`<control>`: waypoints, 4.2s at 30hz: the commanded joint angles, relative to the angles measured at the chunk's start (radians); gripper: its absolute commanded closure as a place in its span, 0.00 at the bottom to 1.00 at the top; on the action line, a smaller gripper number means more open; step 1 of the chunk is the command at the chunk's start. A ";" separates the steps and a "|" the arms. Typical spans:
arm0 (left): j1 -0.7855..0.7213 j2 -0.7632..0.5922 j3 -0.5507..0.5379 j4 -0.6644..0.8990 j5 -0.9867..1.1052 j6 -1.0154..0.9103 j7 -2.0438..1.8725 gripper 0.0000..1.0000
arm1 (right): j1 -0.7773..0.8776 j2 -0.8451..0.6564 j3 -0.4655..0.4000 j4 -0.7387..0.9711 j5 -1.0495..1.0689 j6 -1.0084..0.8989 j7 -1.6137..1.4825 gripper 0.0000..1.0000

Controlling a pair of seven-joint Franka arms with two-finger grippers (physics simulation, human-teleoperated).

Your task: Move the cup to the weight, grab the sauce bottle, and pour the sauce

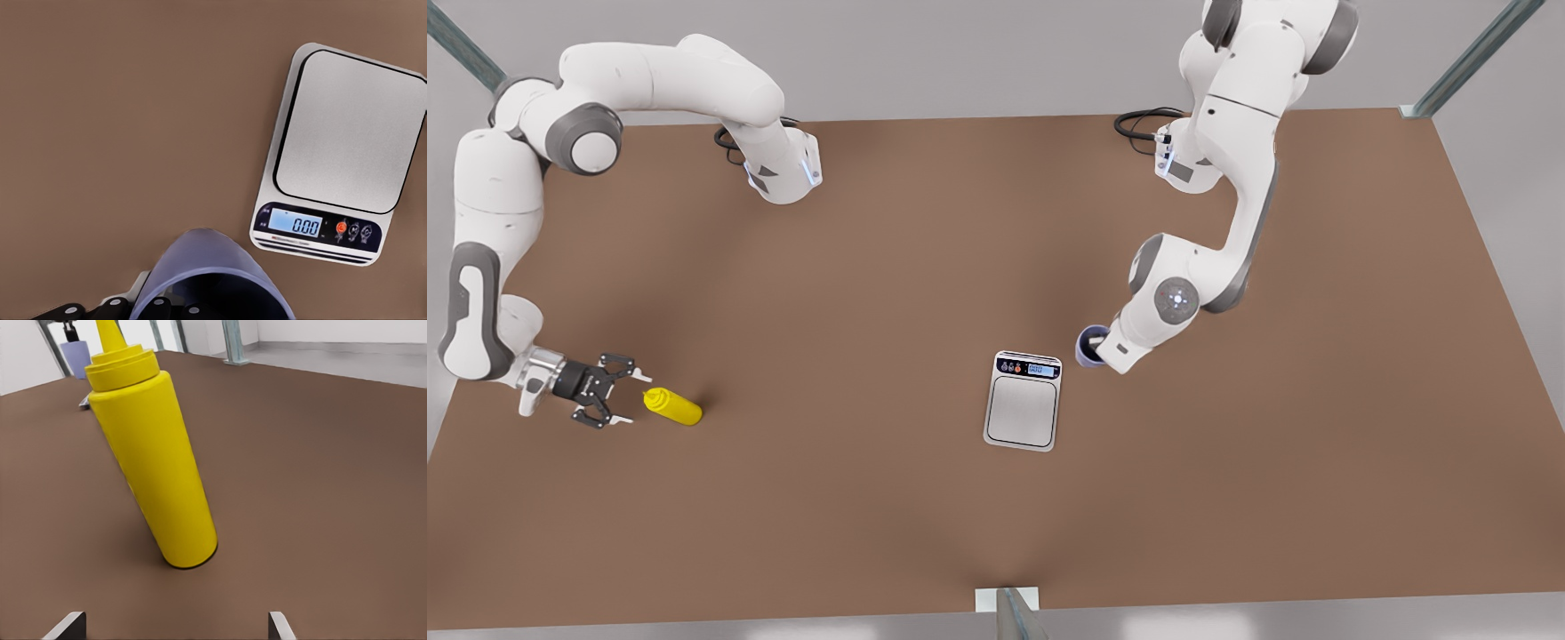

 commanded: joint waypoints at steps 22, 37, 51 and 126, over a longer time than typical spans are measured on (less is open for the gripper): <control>-0.099 0.385 -0.011 0.595 0.029 -0.059 -0.437 0.38 | 0.054 0.023 0.006 0.005 0.034 -0.046 -0.080 0.00; -0.082 0.253 0.016 0.670 0.029 -0.356 -0.420 0.39 | 0.101 0.043 0.006 0.005 0.082 -0.052 -0.080 0.00; 0.400 -0.333 0.053 0.433 0.226 -0.786 0.348 0.00 | 0.101 0.041 0.006 0.006 0.077 -0.055 -0.081 0.14; 0.366 -0.206 0.024 0.625 0.278 -0.874 0.367 0.00 | 1.397 -0.298 -0.054 0.104 -1.731 0.361 1.924 0.45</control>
